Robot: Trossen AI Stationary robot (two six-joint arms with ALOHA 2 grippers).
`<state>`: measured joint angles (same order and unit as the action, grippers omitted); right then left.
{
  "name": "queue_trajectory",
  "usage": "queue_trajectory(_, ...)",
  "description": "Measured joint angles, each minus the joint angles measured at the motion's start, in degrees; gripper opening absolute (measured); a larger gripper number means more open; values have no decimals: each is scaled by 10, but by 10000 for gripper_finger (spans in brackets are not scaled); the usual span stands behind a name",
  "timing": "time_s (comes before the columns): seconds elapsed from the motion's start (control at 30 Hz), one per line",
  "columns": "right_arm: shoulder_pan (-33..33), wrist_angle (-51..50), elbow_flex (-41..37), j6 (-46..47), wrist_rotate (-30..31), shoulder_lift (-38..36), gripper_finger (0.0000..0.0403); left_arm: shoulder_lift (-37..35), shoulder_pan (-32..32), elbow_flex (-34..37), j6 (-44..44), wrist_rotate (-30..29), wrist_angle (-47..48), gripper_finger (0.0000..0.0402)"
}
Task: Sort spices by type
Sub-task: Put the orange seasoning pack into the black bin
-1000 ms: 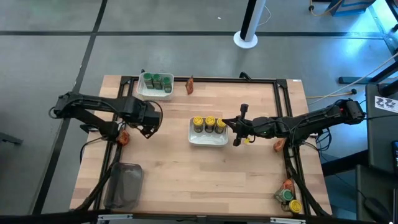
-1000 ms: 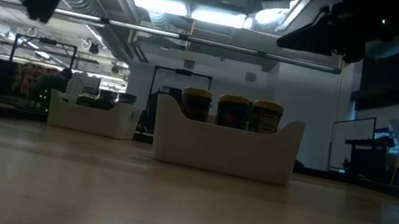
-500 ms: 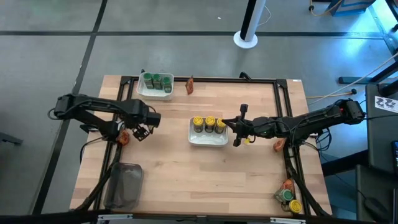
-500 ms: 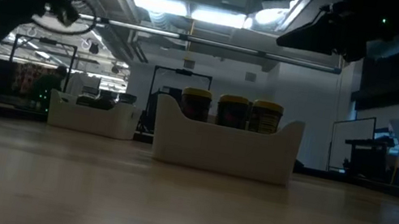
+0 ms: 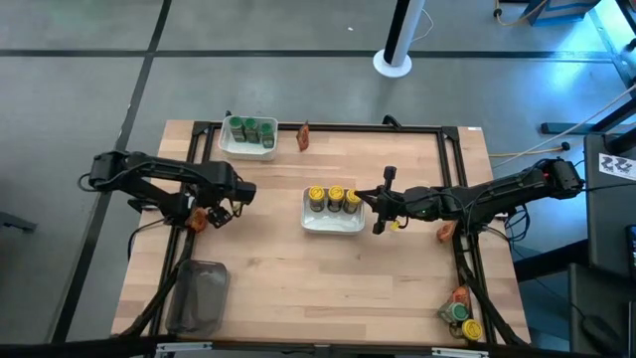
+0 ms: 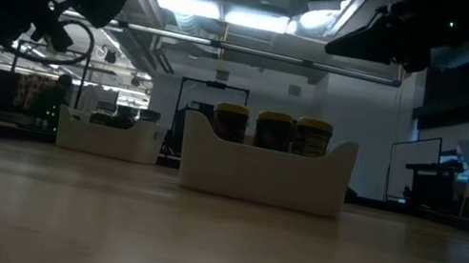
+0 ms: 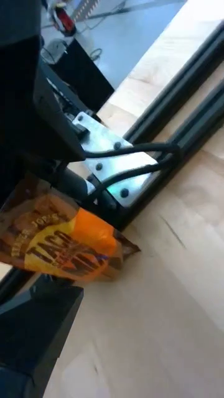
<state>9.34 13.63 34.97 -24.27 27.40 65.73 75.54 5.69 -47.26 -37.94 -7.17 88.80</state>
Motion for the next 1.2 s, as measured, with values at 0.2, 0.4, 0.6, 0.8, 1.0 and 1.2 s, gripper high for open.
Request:
queue_trajectory(0.2,0,1,0,0,0,0,14,15,0,0,24,13,7,327)
queue_trajectory(0.4,0,1,0,0,-10,0,14,42,0,0,69,38,5,327)
queue_trajectory(0.6,0,1,0,0,-26,0,14,77,0,0,100,46,5,327)
queue_trajectory(0.8,0,0,0,0,-26,0,14,105,0,17,104,29,8,327)
queue_trajectory(1.0,0,1,0,0,-26,0,14,126,0,16,158,57,6,327)
queue_trajectory(1.2,0,2,0,0,-26,0,14,125,-1,15,179,70,-1,327)
